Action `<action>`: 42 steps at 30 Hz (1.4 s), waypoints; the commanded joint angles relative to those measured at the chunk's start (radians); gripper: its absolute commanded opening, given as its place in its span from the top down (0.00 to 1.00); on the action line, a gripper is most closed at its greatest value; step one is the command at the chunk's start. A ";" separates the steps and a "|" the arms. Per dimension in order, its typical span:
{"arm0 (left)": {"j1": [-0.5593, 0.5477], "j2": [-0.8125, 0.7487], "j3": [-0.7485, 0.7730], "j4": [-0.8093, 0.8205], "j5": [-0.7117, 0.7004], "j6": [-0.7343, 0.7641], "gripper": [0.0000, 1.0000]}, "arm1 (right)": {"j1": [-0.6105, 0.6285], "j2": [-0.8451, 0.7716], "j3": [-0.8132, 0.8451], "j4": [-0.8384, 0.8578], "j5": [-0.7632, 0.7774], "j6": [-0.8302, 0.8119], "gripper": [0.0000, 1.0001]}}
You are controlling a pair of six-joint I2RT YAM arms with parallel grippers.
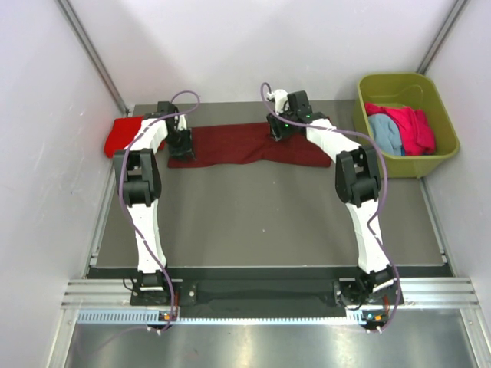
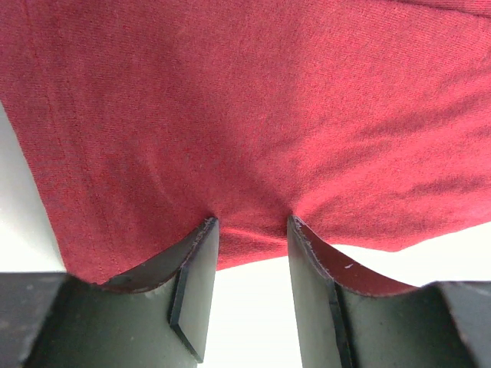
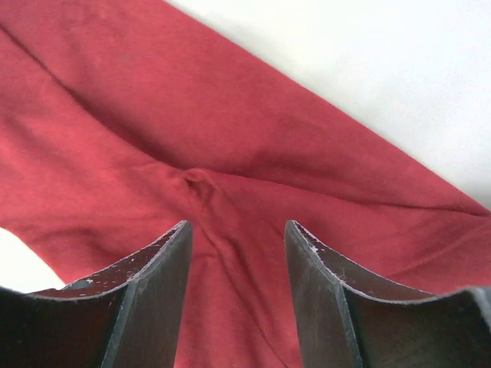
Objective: Fold and stack the t-shirts
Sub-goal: Fold the tshirt
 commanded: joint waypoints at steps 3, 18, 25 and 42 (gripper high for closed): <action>0.007 -0.034 -0.006 -0.028 -0.048 0.015 0.53 | -0.017 0.016 0.038 0.013 -0.014 0.027 0.48; 0.006 -0.019 0.004 -0.027 -0.042 0.012 0.53 | -0.017 0.005 -0.008 0.010 0.075 0.023 0.50; 0.006 -0.025 -0.003 -0.024 -0.040 0.009 0.53 | 0.014 0.018 -0.008 0.021 0.145 0.000 0.77; 0.006 -0.034 -0.011 -0.019 -0.046 0.010 0.53 | 0.028 0.028 0.093 0.061 0.179 -0.095 0.98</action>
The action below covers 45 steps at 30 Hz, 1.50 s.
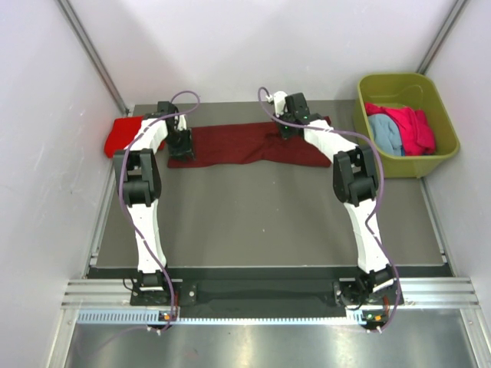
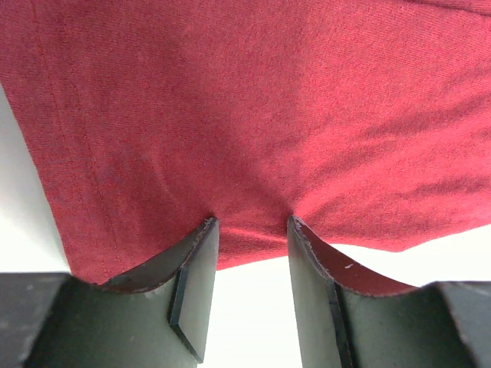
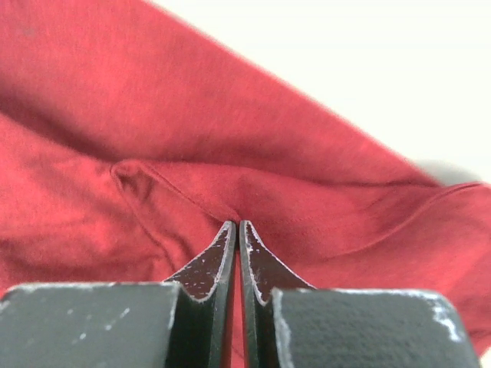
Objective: Fold and stack the t-shirts
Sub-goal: Fold the tshirt
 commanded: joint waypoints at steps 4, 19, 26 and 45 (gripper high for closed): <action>0.003 -0.037 -0.013 -0.018 -0.037 0.010 0.53 | 0.028 0.038 0.123 0.109 0.034 -0.073 0.97; -0.004 -0.057 -0.029 -0.014 -0.030 0.012 0.53 | 0.064 -0.085 0.066 0.197 0.166 -0.096 0.47; -0.005 -0.058 -0.022 -0.010 -0.023 0.007 0.53 | 0.047 -0.116 -0.005 0.122 0.135 -0.075 0.54; -0.005 -0.057 -0.028 -0.014 -0.026 0.009 0.53 | -0.010 -0.071 -0.068 0.002 -0.099 0.137 0.68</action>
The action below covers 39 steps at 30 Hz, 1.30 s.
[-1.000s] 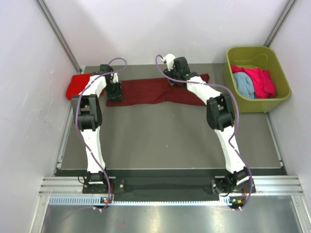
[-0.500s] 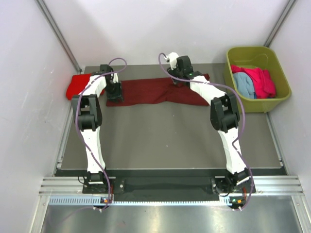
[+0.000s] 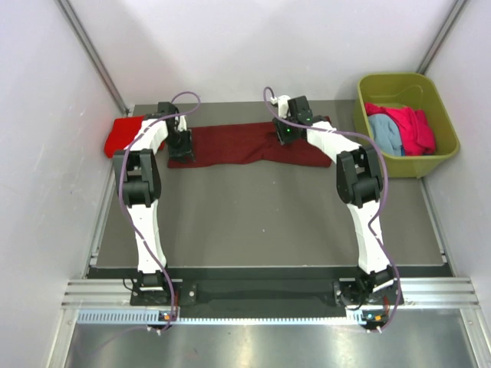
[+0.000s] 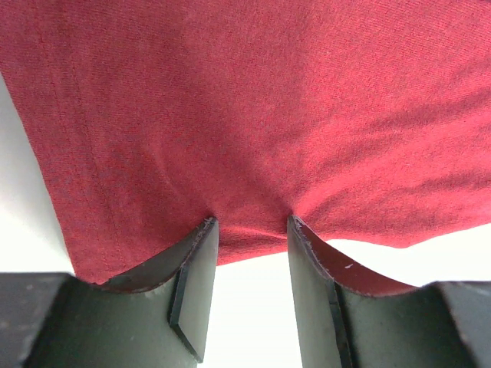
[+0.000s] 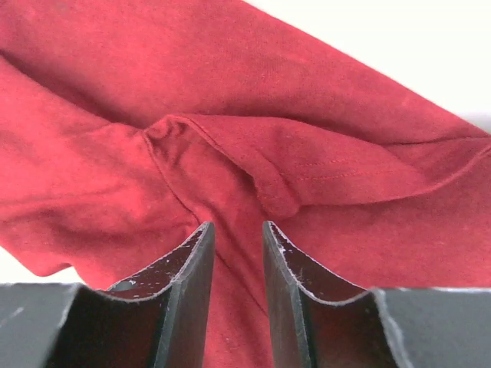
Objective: Fold and stack the t-shirts
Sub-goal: Fold the tshirt
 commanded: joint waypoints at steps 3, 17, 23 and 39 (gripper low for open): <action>-0.003 -0.044 -0.010 -0.017 -0.019 0.006 0.53 | -0.001 0.015 0.037 0.026 -0.036 0.033 0.67; -0.010 -0.078 -0.051 -0.024 -0.060 0.027 0.53 | -0.021 0.146 0.271 0.185 0.005 0.007 0.62; -0.017 -0.078 -0.053 -0.021 -0.067 0.029 0.53 | -0.021 0.111 0.315 0.208 -0.006 0.011 0.60; 0.016 -0.095 -0.061 -0.035 -0.068 0.041 0.53 | -0.117 -0.256 -0.101 0.040 -0.058 0.113 0.53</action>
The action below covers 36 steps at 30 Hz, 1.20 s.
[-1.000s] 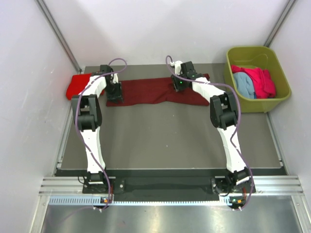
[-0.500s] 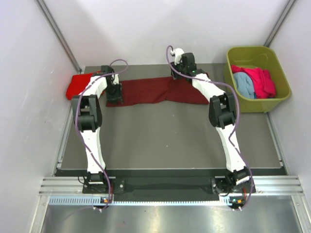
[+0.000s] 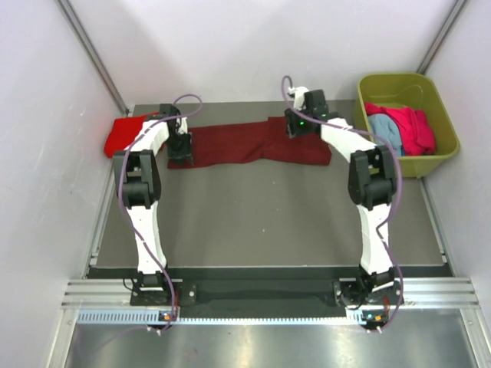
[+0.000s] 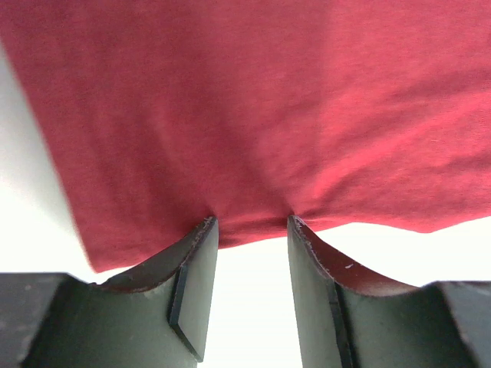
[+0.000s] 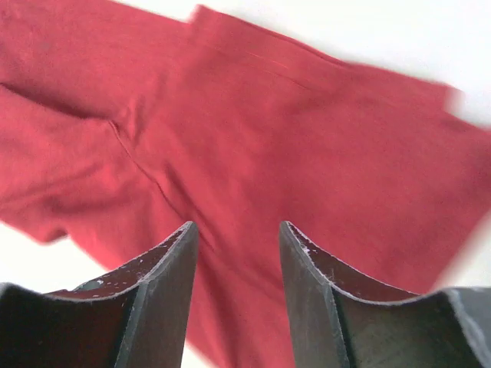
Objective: Fold and stack the t-shirts
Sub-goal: Fold the tshirt
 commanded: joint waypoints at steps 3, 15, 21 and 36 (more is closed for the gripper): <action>0.045 -0.059 -0.011 -0.025 -0.013 0.017 0.53 | -0.064 -0.219 -0.082 -0.037 -0.028 0.030 0.52; 0.063 -0.022 0.012 -0.030 0.001 0.021 0.54 | -0.142 -0.209 -0.300 -0.094 -0.109 0.197 0.53; 0.062 -0.024 0.012 -0.028 -0.005 0.020 0.54 | -0.181 -0.212 -0.395 -0.106 -0.143 0.234 0.54; 0.062 -0.016 0.007 -0.030 0.001 0.018 0.54 | -0.262 -0.279 -0.463 -0.109 -0.143 0.195 0.56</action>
